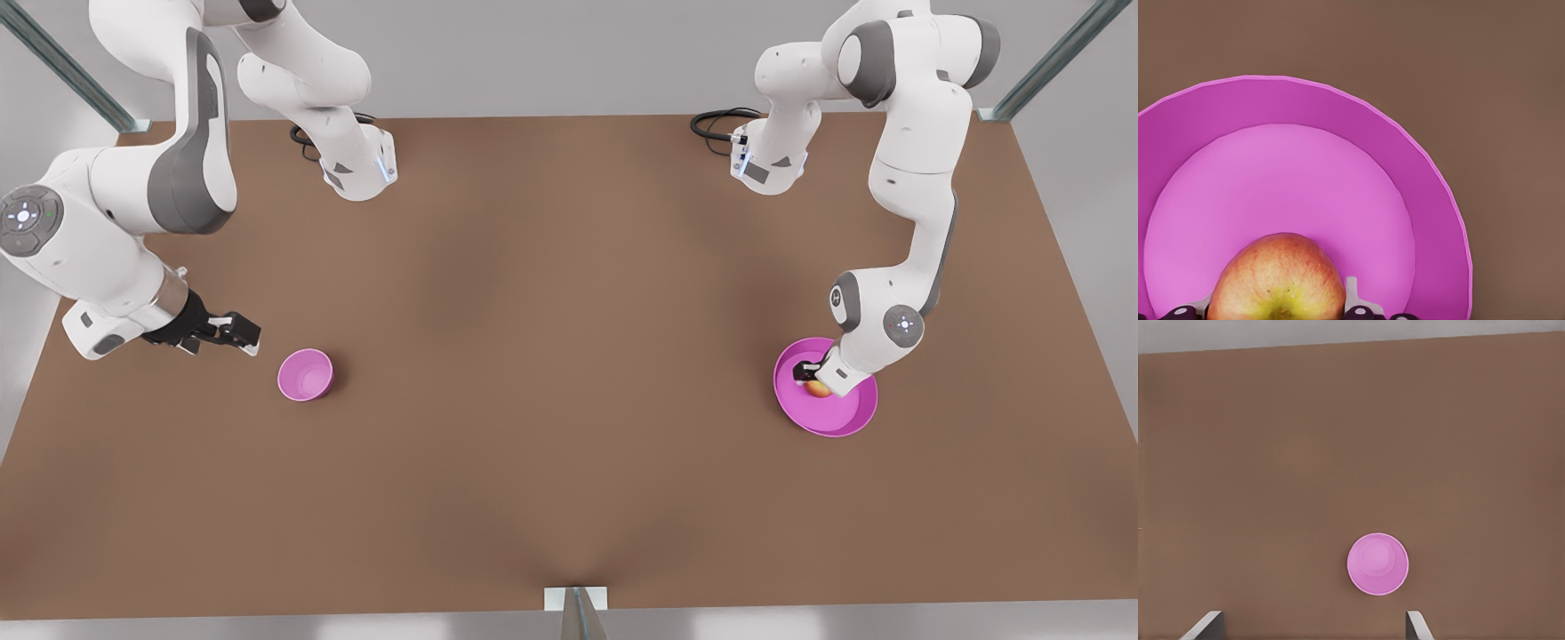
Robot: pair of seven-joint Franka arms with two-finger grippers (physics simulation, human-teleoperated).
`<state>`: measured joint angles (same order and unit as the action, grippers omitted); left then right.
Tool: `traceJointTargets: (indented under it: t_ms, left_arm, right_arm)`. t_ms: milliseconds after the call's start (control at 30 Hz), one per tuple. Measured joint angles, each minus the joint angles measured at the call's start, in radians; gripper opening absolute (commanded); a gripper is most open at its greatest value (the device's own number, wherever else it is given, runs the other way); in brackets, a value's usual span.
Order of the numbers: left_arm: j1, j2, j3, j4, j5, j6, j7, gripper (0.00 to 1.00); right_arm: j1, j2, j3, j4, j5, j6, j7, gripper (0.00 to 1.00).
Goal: Use the left arm to pick up the apple from the plate, transfer it to the gripper of the right arm, and then use the right arm to place it into the bowl
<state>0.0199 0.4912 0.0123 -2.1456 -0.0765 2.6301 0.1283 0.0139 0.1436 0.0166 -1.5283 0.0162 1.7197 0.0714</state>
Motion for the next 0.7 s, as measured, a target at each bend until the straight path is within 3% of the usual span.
traceJointTargets:
  t_ms: [233,400,533,700]
  left_arm:
    - [0.000,-0.009,-0.001,0.006,0.003,0.001,0.001,0.75]
    - [-0.016,-0.133,-0.014,0.014,0.004,-0.015,0.002,0.74]
    - [-0.031,-0.241,-0.190,0.053,-0.111,-0.095,0.004,0.74]
    - [-0.092,-0.147,-0.316,0.262,-0.385,-0.237,0.011,0.74]
  right_arm:
    - [0.000,0.005,0.000,0.001,0.001,-0.002,0.000,1.00]
    - [0.008,0.008,0.000,0.001,0.001,-0.002,0.002,1.00]
    - [0.010,0.010,-0.001,0.001,0.001,-0.002,0.002,1.00]
    - [0.024,0.017,0.000,0.000,0.023,-0.002,0.007,1.00]
